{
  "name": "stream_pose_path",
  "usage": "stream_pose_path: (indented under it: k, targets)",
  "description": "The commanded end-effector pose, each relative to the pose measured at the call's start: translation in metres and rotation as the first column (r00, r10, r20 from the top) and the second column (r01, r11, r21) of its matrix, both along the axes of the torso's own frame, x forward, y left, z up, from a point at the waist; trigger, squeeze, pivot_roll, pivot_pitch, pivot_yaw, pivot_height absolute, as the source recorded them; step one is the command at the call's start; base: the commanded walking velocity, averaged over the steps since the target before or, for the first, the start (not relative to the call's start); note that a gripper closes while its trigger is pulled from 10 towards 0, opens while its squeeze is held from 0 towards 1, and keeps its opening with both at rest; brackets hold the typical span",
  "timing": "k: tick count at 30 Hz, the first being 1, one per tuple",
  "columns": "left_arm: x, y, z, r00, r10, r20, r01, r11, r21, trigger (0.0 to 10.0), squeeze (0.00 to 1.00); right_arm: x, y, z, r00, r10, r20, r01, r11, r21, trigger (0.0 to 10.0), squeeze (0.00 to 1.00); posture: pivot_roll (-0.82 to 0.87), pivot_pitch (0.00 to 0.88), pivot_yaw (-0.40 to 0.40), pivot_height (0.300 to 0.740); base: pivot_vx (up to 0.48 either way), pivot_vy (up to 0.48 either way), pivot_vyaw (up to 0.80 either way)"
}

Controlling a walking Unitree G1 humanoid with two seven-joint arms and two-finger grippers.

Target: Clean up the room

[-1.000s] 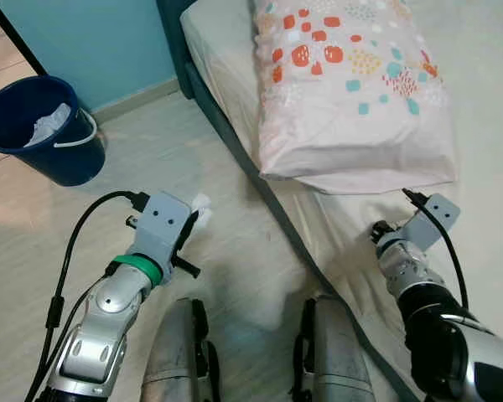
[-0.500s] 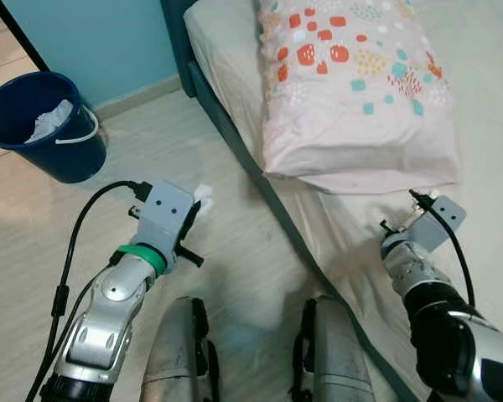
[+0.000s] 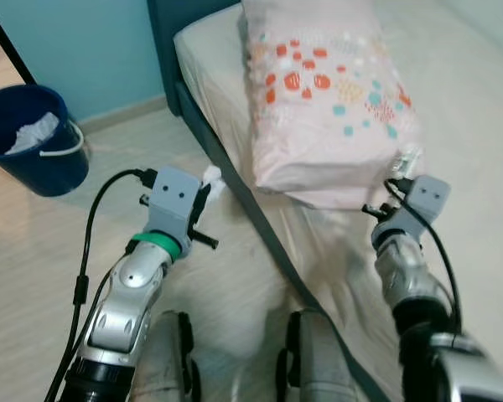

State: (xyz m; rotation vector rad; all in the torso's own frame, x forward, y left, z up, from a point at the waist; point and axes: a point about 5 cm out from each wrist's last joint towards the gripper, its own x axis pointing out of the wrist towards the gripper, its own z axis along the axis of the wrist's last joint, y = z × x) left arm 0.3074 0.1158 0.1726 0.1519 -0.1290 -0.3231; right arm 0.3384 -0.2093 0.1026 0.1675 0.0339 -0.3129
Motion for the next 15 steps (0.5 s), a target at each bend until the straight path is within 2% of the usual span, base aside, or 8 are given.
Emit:
stream_pose_path:
  k: [1, 2, 3, 4, 5, 9, 11, 15]
  targets:
    - [0.000, -0.003, -0.002, 1.000, -0.015, -0.001, 0.015, 1.000, -0.009, 10.0, 0.00, -0.010, 0.013, 0.005, 0.997, 0.045, 0.065, -0.042, 0.998, -0.056, 10.0, 0.00, -0.01, 0.092, 0.006, 0.611, 0.000, 0.000, 0.00]
    - [0.001, -0.004, 0.000, 1.000, -0.016, 0.007, 0.016, 1.000, -0.014, 10.0, 0.00, -0.019, 0.023, 0.006, 0.991, 0.084, 0.106, -0.076, 0.994, -0.079, 10.0, 0.00, -0.01, 0.092, 0.006, 0.611, 0.000, 0.000, 0.00]
    - [0.001, -0.004, 0.000, 1.000, -0.016, 0.007, 0.016, 1.000, -0.014, 10.0, 0.00, -0.019, 0.023, 0.006, 0.991, 0.084, 0.106, -0.076, 0.994, -0.079, 10.0, 0.00, -0.01, 0.092, 0.006, 0.611, 0.000, 0.000, 0.00]
    - [0.003, -0.002, 0.001, 1.000, 0.004, 0.019, -0.003, 1.000, -0.021, 10.0, 0.00, -0.030, 0.041, 0.006, 0.971, 0.192, 0.144, -0.175, 0.977, -0.118, 10.0, 0.00, -0.01, 0.078, 0.008, 0.611, 0.000, 0.000, 0.00]
    - [0.005, 0.004, 0.001, 0.998, 0.060, 0.038, -0.059, 0.998, -0.024, 10.0, 0.00, -0.039, 0.062, 0.005, 0.926, 0.330, 0.182, -0.311, 0.942, -0.125, 10.0, 0.00, -0.01, 0.067, 0.004, 0.611, 0.000, 0.000, 0.00]
    - [0.005, 0.012, -0.002, 0.989, 0.137, 0.059, -0.136, 0.991, -0.014, 10.0, 0.00, -0.039, 0.070, 0.010, 0.892, 0.391, 0.226, -0.375, 0.920, -0.109, 10.0, 0.00, -0.01, 0.060, -0.002, 0.611, 0.000, 0.000, 0.00]
    - [0.005, 0.021, -0.005, 0.978, 0.198, 0.069, -0.198, 0.980, -0.002, 10.0, 0.00, -0.030, 0.069, 0.020, 0.884, 0.391, 0.256, -0.372, 0.921, -0.118, 10.0, 0.00, 0.01, 0.050, -0.013, 0.611, 0.000, 0.000, 0.00]
    - [0.006, 0.028, -0.004, 0.966, 0.247, 0.081, -0.248, 0.969, -0.009, 10.0, 0.00, -0.020, 0.069, 0.031, 0.877, 0.389, 0.283, -0.366, 0.921, -0.133, 10.0, 0.00, 0.04, 0.034, -0.029, 0.616, 0.000, 0.000, 0.00]
